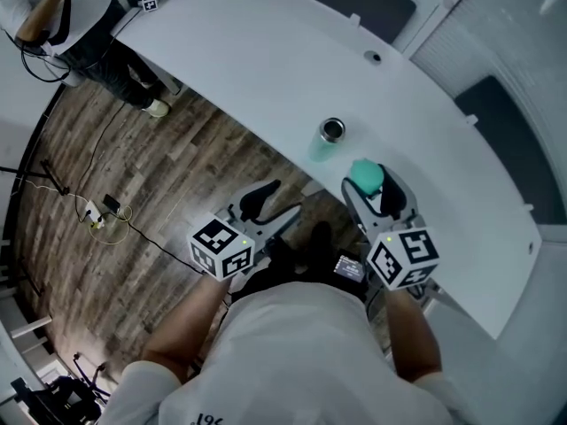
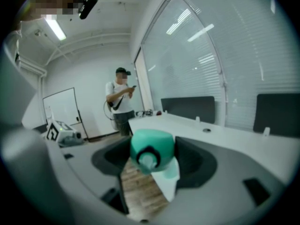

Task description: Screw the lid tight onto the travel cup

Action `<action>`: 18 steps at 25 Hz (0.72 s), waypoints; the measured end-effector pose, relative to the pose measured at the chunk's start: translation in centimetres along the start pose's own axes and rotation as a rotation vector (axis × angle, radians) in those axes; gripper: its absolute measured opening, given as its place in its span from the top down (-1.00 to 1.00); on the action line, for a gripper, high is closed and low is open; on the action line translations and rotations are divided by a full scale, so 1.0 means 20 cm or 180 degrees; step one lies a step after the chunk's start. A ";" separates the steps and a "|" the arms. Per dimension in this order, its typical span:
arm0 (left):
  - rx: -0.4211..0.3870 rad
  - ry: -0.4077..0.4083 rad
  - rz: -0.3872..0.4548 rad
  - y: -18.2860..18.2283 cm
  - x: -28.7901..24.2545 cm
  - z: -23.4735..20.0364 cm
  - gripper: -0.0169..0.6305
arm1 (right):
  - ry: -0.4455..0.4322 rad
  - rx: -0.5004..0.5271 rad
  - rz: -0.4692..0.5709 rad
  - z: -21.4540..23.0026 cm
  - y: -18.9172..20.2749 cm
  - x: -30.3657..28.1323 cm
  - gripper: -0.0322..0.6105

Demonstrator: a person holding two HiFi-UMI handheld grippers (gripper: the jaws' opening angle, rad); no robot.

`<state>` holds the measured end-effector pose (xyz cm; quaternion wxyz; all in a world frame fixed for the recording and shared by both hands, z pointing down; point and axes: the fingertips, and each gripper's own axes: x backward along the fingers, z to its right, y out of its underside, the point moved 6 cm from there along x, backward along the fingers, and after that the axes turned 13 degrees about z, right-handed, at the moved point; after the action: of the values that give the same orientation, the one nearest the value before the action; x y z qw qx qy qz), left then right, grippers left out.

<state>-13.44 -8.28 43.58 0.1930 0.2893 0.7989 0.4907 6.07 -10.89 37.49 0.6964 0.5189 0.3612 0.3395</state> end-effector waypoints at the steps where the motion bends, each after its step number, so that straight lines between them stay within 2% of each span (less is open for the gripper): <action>1: -0.0005 -0.0007 -0.0002 0.00 -0.02 -0.01 0.14 | -0.0016 0.0011 -0.0006 0.01 0.00 -0.01 -0.07; 12: -0.0012 -0.0090 -0.0027 0.02 -0.15 -0.03 0.14 | -0.0172 0.0019 -0.0091 0.08 0.02 -0.10 -0.07; 18: -0.0080 -0.0064 -0.0053 0.00 -0.23 -0.10 0.14 | -0.0244 0.0163 -0.0062 0.09 -0.01 -0.20 -0.07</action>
<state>-11.20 -12.65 44.62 0.2087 0.2852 0.7930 0.4962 5.69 -15.16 38.36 0.6995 0.5457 0.3478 0.3033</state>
